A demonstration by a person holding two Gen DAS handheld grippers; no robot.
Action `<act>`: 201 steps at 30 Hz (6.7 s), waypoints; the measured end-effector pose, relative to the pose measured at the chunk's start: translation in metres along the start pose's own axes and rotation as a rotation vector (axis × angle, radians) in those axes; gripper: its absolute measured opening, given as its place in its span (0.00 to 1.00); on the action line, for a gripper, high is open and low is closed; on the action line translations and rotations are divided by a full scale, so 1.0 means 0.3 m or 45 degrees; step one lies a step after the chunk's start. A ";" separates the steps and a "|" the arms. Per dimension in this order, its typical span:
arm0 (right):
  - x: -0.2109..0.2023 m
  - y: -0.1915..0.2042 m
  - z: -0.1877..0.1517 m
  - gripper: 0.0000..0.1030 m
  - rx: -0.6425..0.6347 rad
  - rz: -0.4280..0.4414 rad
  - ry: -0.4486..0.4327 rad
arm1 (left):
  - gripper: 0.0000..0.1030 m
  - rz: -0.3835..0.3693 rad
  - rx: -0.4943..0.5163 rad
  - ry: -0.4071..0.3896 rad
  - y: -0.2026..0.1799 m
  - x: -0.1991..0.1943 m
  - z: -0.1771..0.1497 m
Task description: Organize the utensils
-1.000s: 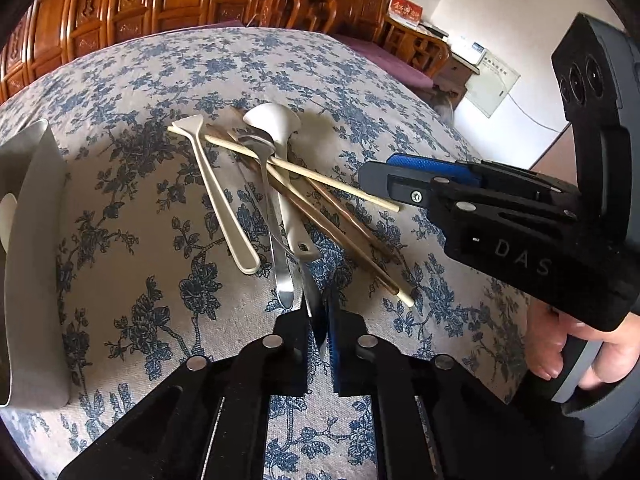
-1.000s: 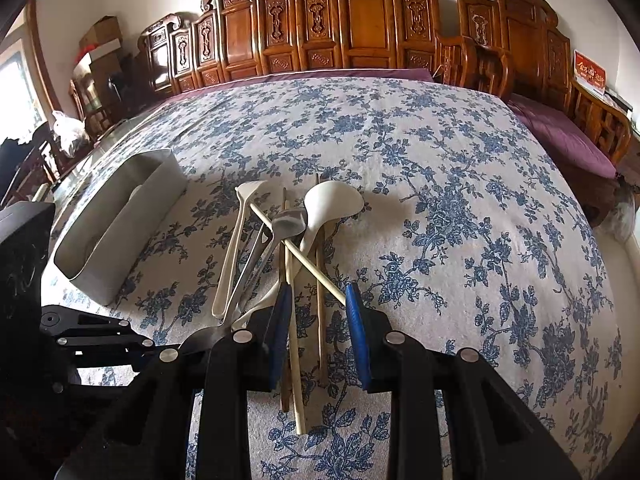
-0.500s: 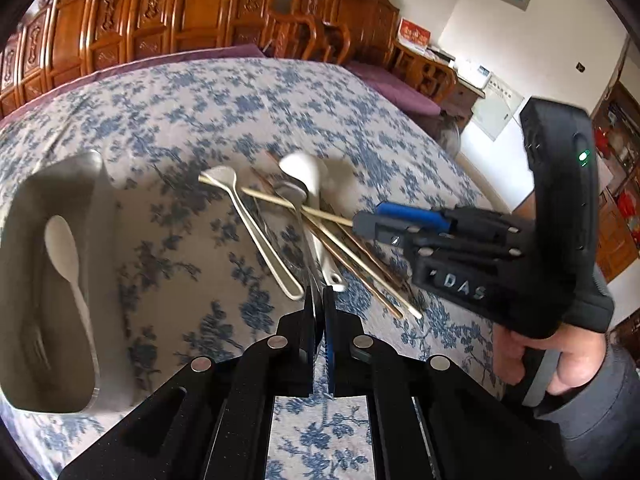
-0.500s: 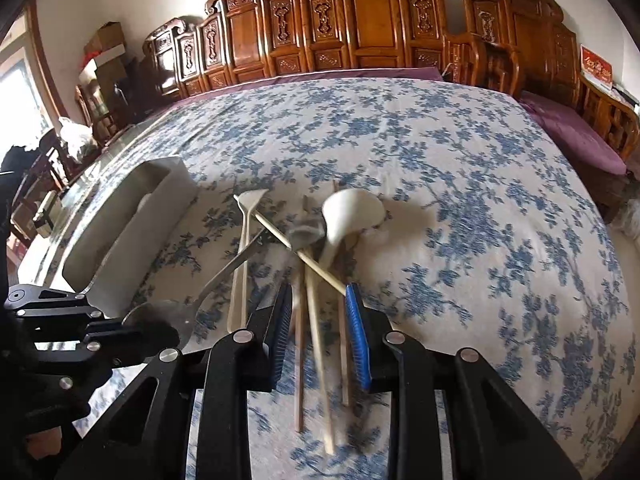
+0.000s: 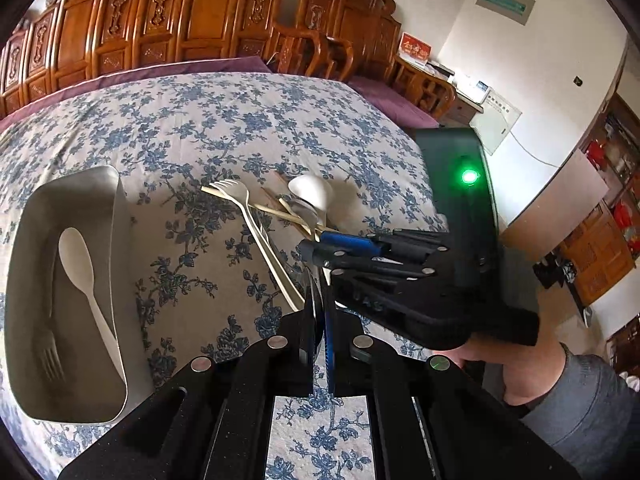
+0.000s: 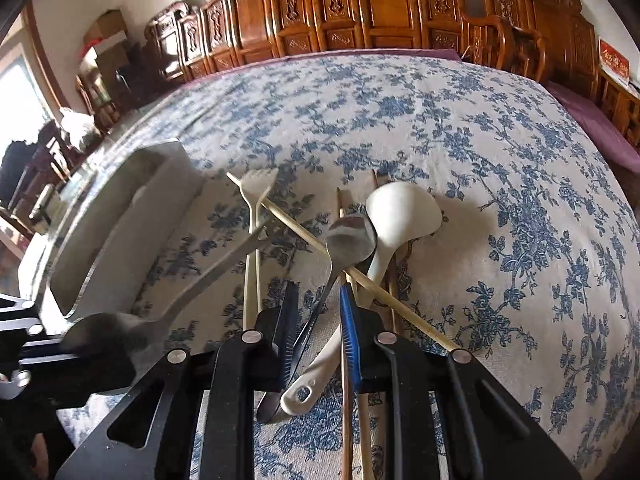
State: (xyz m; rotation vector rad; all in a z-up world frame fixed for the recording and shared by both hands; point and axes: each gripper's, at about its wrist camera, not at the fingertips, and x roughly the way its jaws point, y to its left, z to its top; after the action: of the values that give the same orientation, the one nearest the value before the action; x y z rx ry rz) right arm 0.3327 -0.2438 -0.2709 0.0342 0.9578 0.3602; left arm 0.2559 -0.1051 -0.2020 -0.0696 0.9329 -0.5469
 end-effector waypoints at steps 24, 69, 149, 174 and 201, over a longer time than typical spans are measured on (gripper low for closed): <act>-0.090 -0.076 0.044 0.06 0.098 -0.030 -0.148 | 0.02 -0.006 0.041 -0.107 -0.019 -0.064 0.050; -0.174 -0.120 0.063 0.02 0.225 0.069 -0.246 | 0.02 0.046 0.017 -0.157 0.040 -0.135 0.070; 0.068 0.598 0.163 0.11 -0.152 0.305 -0.022 | 0.14 0.438 -0.262 -0.110 0.540 -0.323 -0.030; -0.166 -0.091 0.028 0.24 -0.136 -0.105 -0.154 | 0.60 0.280 0.005 -0.059 0.117 -0.099 0.069; -0.176 -0.186 0.022 0.24 -0.036 -0.061 -0.172 | 0.42 0.269 0.009 0.235 0.076 0.350 0.170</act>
State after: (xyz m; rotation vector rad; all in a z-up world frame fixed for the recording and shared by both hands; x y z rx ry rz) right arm 0.3264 -0.3120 -0.2354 0.0096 0.8183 0.3228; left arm 0.3546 -0.1444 -0.2559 0.0868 1.1035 -0.3649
